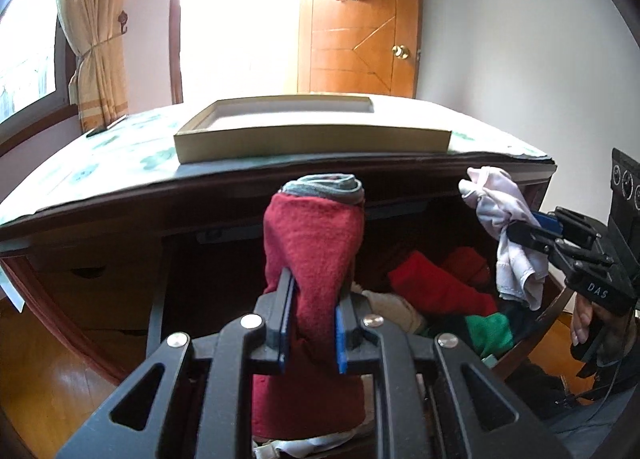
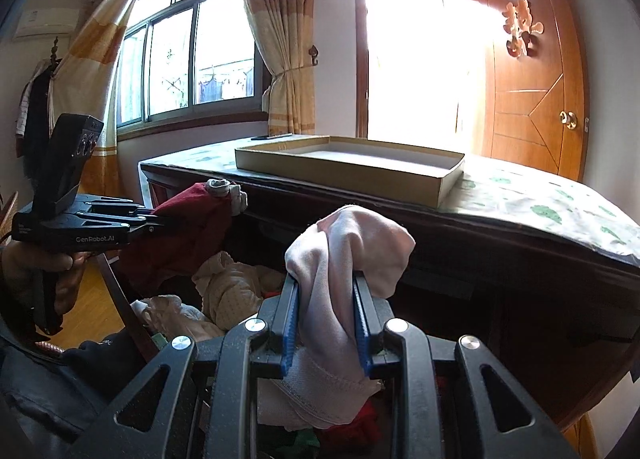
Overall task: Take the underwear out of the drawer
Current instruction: 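Lift the red sock and pink underwear out of the drawer with both grippers, then carry the red sock and pink underwear toward the beige tray with both grippers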
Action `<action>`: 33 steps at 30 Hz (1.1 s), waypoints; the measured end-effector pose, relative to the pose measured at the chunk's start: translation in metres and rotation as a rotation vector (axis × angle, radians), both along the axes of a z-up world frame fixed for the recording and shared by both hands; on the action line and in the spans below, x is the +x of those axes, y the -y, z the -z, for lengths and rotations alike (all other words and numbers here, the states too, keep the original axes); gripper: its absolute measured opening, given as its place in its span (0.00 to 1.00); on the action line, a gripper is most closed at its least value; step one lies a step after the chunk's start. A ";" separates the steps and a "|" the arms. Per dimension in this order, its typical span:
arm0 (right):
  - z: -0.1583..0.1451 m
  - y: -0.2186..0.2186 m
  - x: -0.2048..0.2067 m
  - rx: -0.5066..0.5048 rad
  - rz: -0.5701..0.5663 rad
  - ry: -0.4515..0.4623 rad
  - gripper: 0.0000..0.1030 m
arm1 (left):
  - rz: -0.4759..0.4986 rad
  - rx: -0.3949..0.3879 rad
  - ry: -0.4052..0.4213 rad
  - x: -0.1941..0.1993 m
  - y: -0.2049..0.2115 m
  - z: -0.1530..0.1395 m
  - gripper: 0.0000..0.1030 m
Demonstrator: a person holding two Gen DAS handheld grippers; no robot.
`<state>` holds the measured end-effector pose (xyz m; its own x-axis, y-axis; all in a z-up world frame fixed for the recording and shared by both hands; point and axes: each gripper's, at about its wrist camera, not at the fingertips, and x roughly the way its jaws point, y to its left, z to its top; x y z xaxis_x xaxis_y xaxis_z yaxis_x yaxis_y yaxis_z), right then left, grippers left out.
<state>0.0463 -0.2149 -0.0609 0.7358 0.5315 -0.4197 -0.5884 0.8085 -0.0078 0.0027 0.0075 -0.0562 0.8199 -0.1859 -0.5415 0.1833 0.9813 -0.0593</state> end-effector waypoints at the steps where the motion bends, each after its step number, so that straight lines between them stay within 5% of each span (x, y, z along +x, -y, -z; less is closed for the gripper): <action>1: -0.001 0.000 -0.002 0.002 -0.002 0.009 0.26 | 0.004 -0.004 0.013 -0.002 0.001 -0.002 0.14; 33: -0.022 -0.013 -0.024 0.004 -0.063 0.169 0.26 | 0.035 0.016 0.224 -0.030 0.025 -0.028 0.14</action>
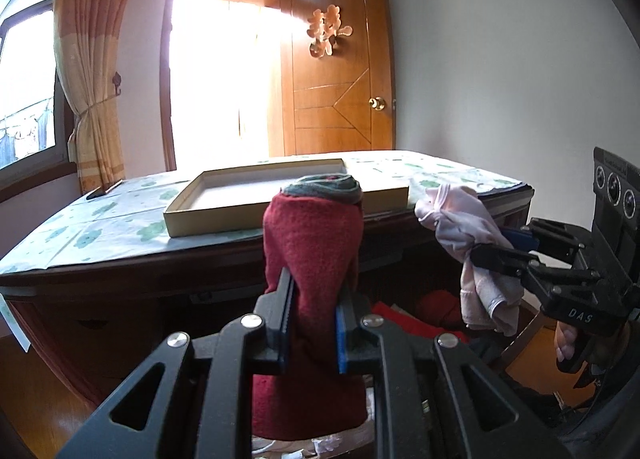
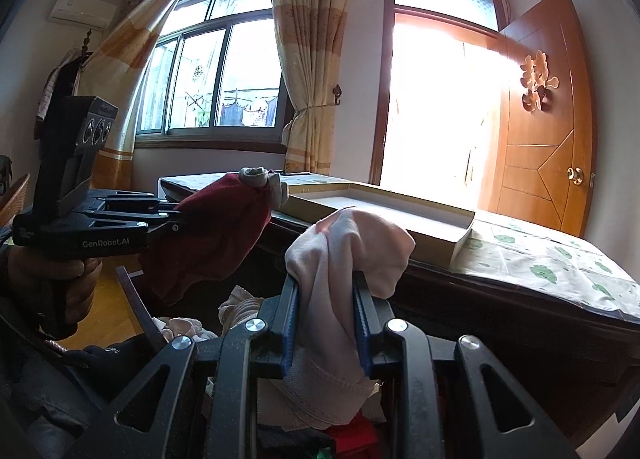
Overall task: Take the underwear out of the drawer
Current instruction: 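Carry the red sock and pink underwear toward the beige tray with both grippers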
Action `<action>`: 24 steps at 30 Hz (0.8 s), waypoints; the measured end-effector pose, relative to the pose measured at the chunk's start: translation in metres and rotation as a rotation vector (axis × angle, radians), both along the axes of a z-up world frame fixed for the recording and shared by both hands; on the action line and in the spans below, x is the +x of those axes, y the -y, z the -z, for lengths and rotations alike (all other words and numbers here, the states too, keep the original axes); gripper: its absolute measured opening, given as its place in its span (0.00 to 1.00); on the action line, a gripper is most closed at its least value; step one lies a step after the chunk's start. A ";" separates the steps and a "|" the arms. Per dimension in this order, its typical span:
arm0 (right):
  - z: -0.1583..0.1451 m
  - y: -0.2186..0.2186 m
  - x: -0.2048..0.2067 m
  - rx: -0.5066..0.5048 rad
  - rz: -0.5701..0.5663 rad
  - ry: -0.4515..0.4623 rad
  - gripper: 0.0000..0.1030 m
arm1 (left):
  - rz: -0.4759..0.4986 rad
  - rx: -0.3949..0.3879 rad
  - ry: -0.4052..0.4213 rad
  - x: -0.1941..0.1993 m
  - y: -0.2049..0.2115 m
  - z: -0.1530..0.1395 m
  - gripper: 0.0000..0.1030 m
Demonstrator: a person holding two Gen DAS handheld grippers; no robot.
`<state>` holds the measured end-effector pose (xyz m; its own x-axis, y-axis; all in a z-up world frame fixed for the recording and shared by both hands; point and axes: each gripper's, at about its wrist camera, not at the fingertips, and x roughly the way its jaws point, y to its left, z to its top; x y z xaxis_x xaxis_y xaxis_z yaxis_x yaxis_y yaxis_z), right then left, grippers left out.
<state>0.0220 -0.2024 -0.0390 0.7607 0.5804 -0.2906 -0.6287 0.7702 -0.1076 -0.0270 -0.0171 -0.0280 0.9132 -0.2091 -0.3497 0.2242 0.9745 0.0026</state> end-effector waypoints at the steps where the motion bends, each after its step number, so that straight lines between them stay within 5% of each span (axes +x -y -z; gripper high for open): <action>1: 0.000 0.000 0.000 0.002 -0.002 0.002 0.26 | 0.001 -0.002 0.002 0.000 0.000 0.000 0.14; 24: -0.021 -0.003 0.013 0.021 -0.011 0.026 0.26 | 0.022 -0.042 0.061 0.015 0.000 -0.027 0.14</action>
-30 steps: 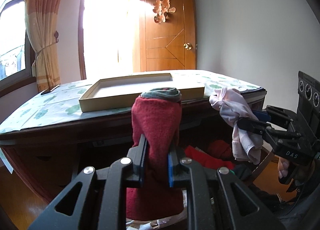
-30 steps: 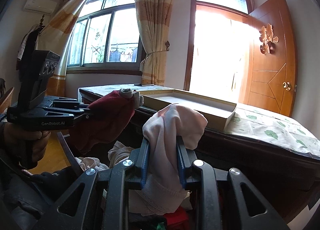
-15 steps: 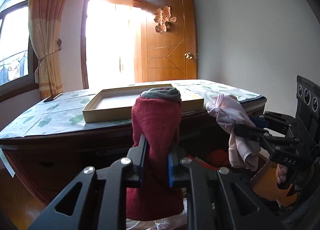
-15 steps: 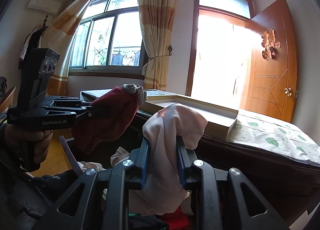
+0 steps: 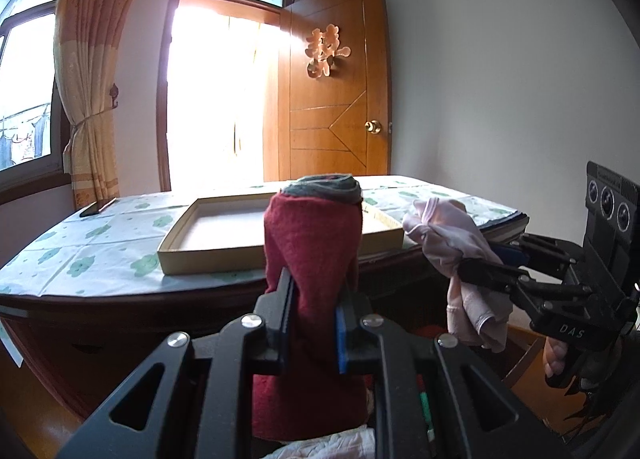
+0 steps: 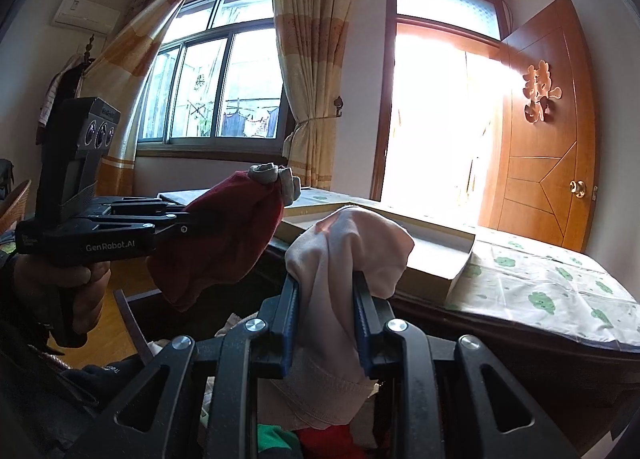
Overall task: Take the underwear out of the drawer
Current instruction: 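Carry the red sock and pink underwear toward the beige tray with both grippers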
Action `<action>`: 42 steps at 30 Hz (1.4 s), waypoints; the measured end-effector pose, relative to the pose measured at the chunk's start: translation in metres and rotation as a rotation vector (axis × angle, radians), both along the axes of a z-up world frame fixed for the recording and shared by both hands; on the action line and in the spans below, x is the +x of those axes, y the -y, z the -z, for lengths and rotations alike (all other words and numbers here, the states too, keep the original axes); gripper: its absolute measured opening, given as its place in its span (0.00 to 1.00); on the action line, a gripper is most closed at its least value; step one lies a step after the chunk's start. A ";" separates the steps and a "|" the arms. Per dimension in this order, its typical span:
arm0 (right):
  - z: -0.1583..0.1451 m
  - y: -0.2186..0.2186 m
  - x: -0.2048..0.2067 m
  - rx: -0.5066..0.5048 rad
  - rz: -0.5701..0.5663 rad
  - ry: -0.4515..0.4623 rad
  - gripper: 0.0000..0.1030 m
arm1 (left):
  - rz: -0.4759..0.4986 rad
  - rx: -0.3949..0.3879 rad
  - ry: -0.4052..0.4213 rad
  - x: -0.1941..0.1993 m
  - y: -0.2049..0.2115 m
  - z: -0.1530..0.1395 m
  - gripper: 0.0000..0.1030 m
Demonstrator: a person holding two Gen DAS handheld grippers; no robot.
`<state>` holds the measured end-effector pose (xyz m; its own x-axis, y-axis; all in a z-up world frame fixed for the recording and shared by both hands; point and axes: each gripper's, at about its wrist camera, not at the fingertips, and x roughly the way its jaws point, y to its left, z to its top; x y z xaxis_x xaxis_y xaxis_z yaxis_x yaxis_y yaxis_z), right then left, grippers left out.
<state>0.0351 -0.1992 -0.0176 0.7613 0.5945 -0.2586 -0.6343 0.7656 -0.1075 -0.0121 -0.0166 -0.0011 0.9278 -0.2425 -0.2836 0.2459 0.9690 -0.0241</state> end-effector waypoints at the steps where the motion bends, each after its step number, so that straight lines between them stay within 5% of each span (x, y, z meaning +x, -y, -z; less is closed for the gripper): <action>1: -0.001 0.000 0.001 0.003 0.000 -0.001 0.26 | 0.000 0.000 0.003 0.001 0.001 -0.001 0.14; 18: -0.016 0.006 0.019 0.019 0.007 -0.005 0.26 | 0.017 0.005 0.020 0.025 0.007 -0.024 0.14; 42: -0.055 0.013 0.131 0.029 0.069 -0.117 0.26 | 0.068 -0.019 -0.103 0.132 0.016 -0.070 0.14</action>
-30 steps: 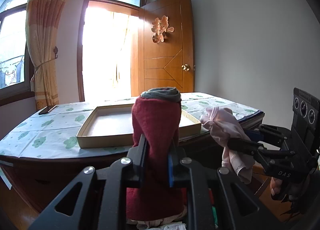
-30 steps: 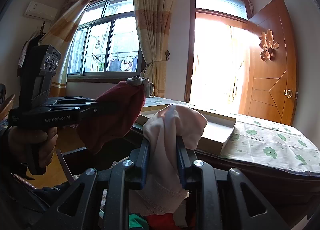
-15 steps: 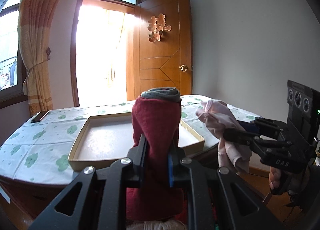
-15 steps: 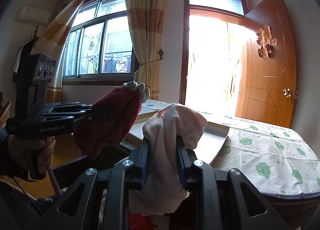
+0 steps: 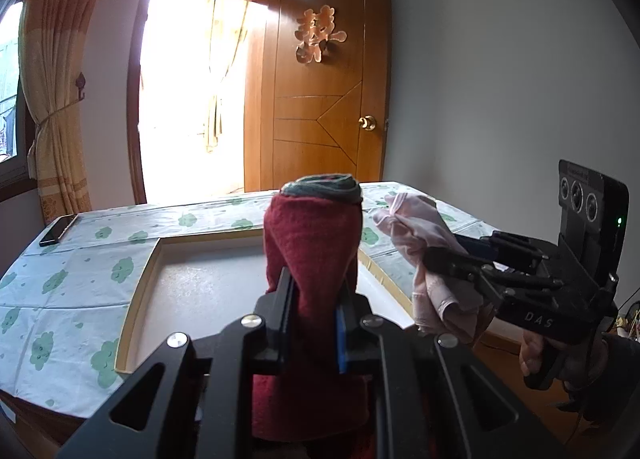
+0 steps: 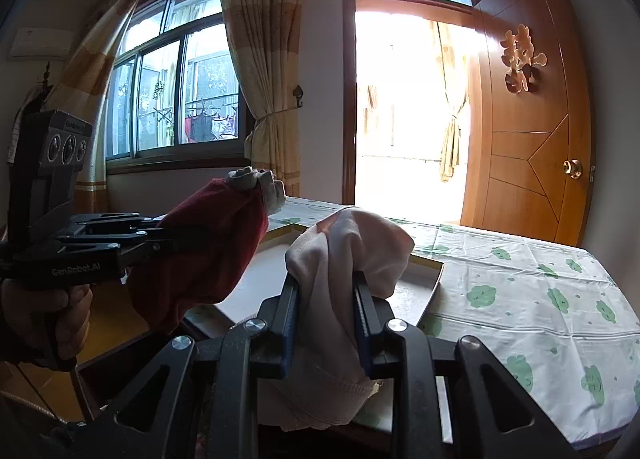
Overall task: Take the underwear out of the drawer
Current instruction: 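Carry the red sock and pink underwear toward the beige tray with both grippers, then lower the red sock and pink underwear into the tray and open both grippers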
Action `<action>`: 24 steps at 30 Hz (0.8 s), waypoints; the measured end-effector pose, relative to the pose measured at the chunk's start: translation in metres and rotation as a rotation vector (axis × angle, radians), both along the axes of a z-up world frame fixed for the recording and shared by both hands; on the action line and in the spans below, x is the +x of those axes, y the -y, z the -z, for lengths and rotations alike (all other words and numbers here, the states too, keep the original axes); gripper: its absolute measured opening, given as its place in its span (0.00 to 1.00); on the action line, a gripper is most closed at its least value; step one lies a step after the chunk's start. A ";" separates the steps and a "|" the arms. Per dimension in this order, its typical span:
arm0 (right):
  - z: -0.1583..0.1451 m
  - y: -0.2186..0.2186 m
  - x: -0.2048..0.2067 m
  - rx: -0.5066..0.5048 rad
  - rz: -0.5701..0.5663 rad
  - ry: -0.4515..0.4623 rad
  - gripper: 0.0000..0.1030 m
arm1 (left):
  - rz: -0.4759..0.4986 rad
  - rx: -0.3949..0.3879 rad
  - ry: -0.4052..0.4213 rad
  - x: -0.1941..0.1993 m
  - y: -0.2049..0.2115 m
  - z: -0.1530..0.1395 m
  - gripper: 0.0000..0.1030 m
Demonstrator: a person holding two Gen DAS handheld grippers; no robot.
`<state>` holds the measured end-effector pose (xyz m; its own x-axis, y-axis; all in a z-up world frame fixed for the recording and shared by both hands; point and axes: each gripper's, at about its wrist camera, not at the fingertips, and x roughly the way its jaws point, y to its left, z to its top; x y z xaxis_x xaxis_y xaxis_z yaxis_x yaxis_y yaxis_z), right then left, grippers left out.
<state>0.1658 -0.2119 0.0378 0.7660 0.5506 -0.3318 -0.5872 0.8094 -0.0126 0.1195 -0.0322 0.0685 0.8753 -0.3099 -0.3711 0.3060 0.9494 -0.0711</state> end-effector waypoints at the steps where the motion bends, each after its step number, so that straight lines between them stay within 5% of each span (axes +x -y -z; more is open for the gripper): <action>1: -0.001 -0.001 0.005 -0.006 0.001 -0.004 0.26 | 0.001 0.004 -0.005 0.004 0.001 -0.001 0.14; 12: -0.002 -0.006 0.059 -0.045 0.040 -0.073 0.27 | 0.000 -0.008 -0.122 0.080 0.008 -0.008 0.14; 24: 0.009 -0.027 0.126 -0.118 0.101 -0.186 0.27 | -0.052 -0.130 -0.294 0.161 0.003 0.009 0.14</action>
